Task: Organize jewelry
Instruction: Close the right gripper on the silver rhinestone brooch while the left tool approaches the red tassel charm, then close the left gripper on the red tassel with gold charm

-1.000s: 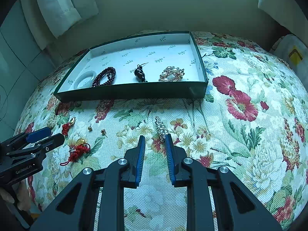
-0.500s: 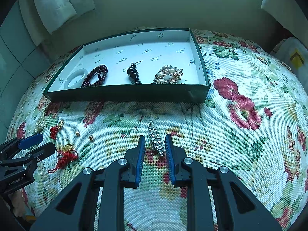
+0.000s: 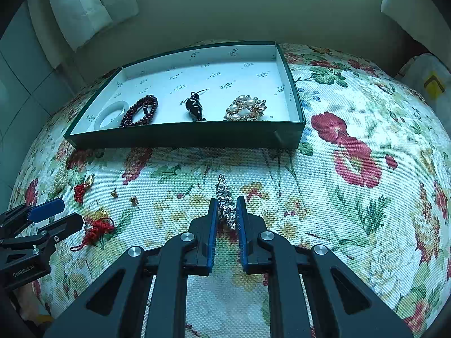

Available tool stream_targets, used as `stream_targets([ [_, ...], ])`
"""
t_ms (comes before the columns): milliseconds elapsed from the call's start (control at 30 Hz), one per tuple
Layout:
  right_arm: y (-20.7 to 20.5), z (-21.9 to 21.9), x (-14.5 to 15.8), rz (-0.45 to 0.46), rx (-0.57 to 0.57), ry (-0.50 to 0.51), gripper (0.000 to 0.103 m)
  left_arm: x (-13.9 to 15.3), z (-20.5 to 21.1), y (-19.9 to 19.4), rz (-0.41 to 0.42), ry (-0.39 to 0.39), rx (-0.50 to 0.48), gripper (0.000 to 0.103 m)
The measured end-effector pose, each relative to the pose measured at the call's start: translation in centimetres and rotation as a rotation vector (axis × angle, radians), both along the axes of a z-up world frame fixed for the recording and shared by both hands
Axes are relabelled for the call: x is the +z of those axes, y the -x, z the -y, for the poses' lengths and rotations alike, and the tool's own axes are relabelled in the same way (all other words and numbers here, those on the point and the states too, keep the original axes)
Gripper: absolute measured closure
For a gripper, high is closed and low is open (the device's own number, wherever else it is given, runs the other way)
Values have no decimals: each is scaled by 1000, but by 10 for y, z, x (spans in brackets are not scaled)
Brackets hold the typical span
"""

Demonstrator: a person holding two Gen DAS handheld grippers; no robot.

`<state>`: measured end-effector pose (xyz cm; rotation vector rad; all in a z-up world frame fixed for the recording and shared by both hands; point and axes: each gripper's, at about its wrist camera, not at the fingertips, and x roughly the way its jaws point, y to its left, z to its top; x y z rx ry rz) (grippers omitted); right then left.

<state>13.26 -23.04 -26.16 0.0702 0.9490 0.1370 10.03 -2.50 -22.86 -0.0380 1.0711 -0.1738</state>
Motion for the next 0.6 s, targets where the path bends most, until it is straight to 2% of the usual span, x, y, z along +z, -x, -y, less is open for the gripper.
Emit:
stream_targets([
  [433,18,8,7,6,-11,-13,90,-6,25,7,-26,8,-71,44],
  [600,20,11,3,-3,-17,-24,90,-8,34,7,-20,2,-100,59],
])
